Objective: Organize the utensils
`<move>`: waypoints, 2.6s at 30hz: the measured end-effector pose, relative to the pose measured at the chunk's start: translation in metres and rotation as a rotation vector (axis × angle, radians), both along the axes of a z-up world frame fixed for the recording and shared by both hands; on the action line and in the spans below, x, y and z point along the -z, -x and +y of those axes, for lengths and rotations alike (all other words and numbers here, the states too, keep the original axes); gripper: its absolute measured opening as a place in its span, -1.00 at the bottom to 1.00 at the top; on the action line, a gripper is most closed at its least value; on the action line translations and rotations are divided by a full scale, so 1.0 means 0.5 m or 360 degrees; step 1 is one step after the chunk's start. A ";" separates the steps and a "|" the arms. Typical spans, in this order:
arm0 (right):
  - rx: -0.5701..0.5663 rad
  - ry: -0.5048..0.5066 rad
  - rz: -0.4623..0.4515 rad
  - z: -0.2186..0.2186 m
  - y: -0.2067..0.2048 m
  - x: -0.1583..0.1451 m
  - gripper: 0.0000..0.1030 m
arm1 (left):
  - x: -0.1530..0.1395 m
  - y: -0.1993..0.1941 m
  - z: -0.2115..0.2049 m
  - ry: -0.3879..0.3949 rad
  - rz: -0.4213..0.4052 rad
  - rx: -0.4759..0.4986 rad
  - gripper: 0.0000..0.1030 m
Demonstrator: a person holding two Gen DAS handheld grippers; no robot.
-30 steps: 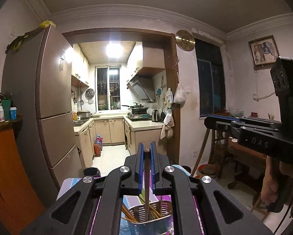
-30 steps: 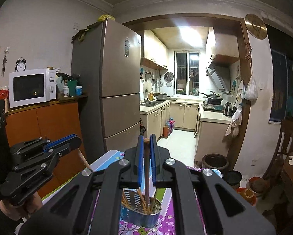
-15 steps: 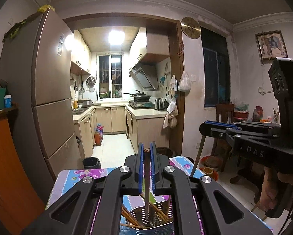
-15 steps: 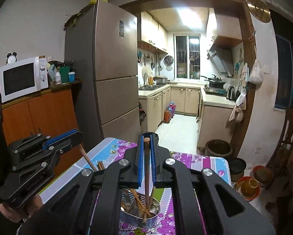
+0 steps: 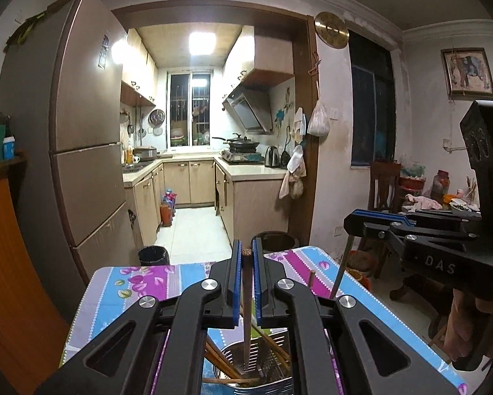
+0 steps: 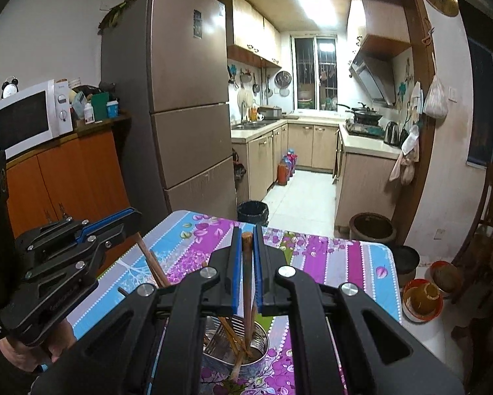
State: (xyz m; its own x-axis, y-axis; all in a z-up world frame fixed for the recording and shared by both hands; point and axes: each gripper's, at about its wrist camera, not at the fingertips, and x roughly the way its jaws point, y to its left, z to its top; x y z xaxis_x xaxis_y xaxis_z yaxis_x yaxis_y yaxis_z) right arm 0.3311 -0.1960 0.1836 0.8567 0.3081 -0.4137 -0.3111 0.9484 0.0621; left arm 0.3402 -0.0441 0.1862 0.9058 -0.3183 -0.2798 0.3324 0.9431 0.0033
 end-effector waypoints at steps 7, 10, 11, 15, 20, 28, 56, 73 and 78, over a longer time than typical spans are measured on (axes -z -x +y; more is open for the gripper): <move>-0.0004 0.0003 0.0063 0.001 -0.024 0.025 -0.89 | 0.025 -0.029 -0.001 -0.0025 0.0057 -0.0025 -0.85; 0.0009 0.0003 0.0068 -0.001 -0.026 0.025 -0.88 | 0.028 -0.030 0.000 -0.0023 0.0061 -0.0038 -0.84; 0.0018 0.0003 0.0065 -0.003 -0.026 0.023 -0.85 | 0.029 -0.030 0.001 -0.0021 0.0063 -0.0041 -0.84; 0.0046 -0.0019 0.0039 -0.014 -0.021 0.019 -0.37 | 0.026 -0.031 0.006 -0.0007 0.0061 -0.0071 -0.40; 0.0065 -0.0050 0.0019 -0.029 -0.013 0.025 -0.20 | 0.023 -0.031 0.014 -0.0001 0.0056 -0.0094 -0.32; 0.0064 -0.0040 -0.0010 -0.023 0.005 0.048 0.07 | 0.031 -0.019 0.012 -0.0023 0.0045 -0.0104 -0.32; 0.0064 -0.0038 -0.0238 0.011 0.187 0.040 0.26 | 0.041 0.161 0.044 0.0048 -0.0052 -0.0073 -0.10; 0.0276 -0.0101 -0.0475 -0.002 0.539 0.186 0.89 | 0.147 0.549 0.110 0.0104 -0.0329 -0.0146 0.91; 0.0327 -0.0047 -0.0573 0.017 0.648 0.221 0.89 | 0.217 0.657 0.101 0.0097 -0.0312 -0.0145 0.91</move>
